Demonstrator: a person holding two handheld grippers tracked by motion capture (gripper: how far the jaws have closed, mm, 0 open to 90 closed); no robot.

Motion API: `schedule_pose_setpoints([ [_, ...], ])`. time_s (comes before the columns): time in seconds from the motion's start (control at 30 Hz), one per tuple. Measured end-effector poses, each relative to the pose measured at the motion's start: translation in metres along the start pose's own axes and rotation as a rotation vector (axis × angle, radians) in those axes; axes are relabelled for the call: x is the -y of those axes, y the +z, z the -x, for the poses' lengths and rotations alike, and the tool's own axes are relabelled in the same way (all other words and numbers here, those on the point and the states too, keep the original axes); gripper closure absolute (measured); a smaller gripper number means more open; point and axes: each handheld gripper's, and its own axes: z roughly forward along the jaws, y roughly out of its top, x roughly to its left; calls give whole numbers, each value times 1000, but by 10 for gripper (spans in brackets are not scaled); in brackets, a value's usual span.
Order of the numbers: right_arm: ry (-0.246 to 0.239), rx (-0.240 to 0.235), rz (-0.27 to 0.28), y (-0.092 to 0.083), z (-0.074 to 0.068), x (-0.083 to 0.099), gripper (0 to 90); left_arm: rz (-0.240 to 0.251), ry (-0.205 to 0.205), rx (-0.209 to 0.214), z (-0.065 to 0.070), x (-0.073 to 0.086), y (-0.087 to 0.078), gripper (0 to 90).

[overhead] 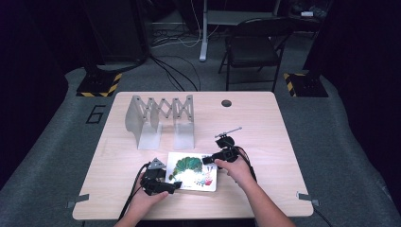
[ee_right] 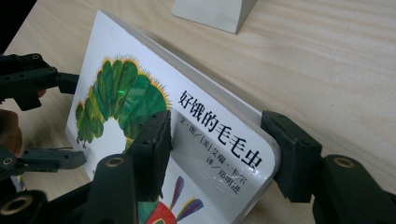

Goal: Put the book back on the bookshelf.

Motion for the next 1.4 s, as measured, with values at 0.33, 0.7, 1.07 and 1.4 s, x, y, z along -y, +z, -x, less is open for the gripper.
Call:
schedule_pose_setpoints([
  [0.33,-56,42,56,-9,-17,-5,454,10,-1,12,1,0,1,208],
  [0.7,-68,34,81,-19,-23,-8,482,34,-47,-4,1,-3,-6,307],
  [1.07,-124,30,118,-35,-34,-15,468,42,-16,-51,-1,-14,-14,437],
  [1.4,-161,2,117,-39,-44,-17,399,53,26,-100,-5,-17,-21,519],
])
